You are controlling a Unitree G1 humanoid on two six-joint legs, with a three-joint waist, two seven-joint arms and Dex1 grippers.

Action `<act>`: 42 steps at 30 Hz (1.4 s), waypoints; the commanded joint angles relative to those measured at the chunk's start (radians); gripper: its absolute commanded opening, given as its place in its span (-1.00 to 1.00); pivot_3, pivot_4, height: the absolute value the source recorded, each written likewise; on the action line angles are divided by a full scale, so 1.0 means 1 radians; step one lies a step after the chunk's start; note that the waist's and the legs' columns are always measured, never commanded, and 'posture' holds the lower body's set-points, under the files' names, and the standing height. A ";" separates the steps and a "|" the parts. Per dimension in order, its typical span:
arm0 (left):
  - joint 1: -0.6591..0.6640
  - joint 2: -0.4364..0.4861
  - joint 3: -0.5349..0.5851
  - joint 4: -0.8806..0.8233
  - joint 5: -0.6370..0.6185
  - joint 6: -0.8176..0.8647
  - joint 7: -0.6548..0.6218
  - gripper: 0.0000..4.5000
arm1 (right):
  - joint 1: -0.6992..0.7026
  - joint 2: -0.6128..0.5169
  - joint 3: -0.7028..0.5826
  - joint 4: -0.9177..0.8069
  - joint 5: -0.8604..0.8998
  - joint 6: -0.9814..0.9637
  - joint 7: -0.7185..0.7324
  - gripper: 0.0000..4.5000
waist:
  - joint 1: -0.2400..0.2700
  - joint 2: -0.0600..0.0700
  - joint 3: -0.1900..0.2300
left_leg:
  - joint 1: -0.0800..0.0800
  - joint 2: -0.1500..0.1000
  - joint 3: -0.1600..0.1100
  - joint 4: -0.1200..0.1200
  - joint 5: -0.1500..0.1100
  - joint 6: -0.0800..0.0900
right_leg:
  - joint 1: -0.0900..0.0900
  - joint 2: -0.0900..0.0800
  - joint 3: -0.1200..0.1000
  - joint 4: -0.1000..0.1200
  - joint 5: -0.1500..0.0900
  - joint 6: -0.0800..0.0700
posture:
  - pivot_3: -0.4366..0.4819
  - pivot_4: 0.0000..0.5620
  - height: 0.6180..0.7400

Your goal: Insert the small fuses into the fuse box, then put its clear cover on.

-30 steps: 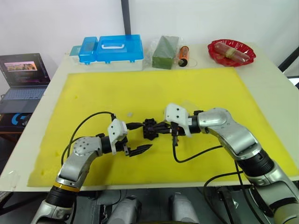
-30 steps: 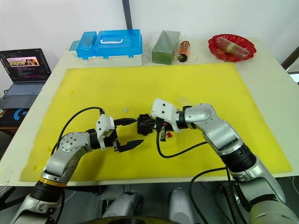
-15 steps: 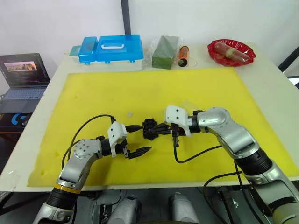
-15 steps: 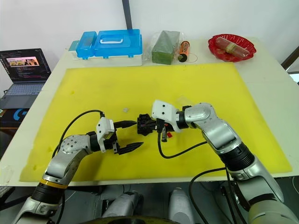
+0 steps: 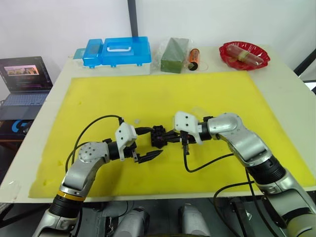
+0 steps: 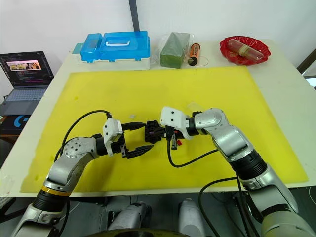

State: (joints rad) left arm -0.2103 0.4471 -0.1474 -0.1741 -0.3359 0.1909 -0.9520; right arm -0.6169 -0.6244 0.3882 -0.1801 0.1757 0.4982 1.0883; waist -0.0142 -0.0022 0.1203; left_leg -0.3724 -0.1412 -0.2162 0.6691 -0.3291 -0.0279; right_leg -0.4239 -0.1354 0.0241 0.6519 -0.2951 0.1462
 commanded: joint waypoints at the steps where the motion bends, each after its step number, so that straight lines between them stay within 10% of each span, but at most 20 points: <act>1: 0.002 0.001 0.001 -0.026 -0.004 -0.007 0.005 0.99 | -0.020 0.012 -0.005 -0.011 -0.004 -0.017 0.008 -1.00 | 0.000 0.000 0.000 | 0.000 0.000 0.000 0.000 0.000 0.000 | 0.000 0.000 0.000 0.000 0.000 0.000 | -0.05 -0.47 1.00; 42: 0.027 0.006 0.010 0.041 0.002 -0.077 -0.022 0.99 | -0.086 0.027 0.011 0.098 -0.054 -0.089 0.096 -1.00 | 0.000 0.000 0.000 | 0.000 0.000 0.000 0.000 0.000 0.000 | 0.000 0.000 0.000 0.000 0.000 0.000 | -0.05 -0.47 1.00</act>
State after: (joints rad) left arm -0.1876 0.4474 -0.1472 -0.1248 -0.3310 0.1396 -0.9643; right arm -0.6813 -0.6069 0.4077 -0.0737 0.1232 0.4235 1.1770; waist -0.0144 -0.0022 0.1203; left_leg -0.3724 -0.1412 -0.2163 0.6691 -0.3291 -0.0279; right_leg -0.4239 -0.1354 0.0240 0.6519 -0.2951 0.1462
